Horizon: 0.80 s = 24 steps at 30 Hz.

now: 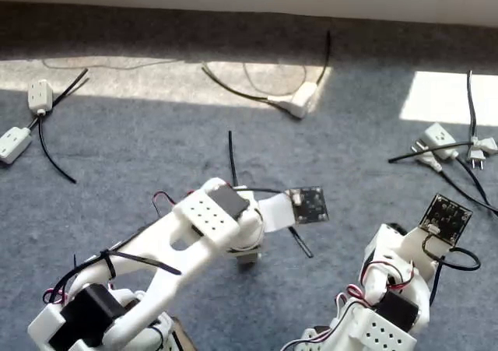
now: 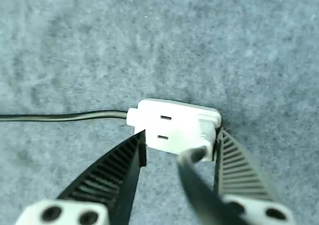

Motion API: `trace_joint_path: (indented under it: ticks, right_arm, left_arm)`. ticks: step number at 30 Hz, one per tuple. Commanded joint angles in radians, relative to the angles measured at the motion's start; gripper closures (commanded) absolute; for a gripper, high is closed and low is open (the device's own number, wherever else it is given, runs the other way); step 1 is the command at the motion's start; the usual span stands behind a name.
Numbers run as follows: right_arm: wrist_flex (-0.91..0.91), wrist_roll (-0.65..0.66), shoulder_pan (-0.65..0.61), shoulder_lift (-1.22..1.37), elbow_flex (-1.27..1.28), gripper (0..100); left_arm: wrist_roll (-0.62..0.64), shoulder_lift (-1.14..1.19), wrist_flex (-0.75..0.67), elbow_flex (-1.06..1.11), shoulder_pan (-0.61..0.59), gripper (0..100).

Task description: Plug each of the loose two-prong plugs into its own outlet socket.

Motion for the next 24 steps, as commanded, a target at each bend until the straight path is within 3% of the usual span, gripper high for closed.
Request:
trace_joint_path:
  ticks: [1,13,18,24]
  right_arm:
    - [-0.001,0.009,-0.038,-0.005,0.018,98.8]
    - [-0.001,0.009,-0.048,-0.005,0.018,98.5]
    - [0.008,0.011,-0.111,-0.002,0.018,98.2]
    - [0.062,0.072,-0.278,0.004,0.015,82.8]
  left_arm:
    - [0.005,-0.015,0.097,-0.202,-0.077,77]
    - [0.005,-0.015,0.437,-0.917,-0.199,77]
    - [0.005,-0.015,0.56,-1.11,-0.392,77]
    - [0.087,-0.016,0.66,-1.175,-0.722,77]
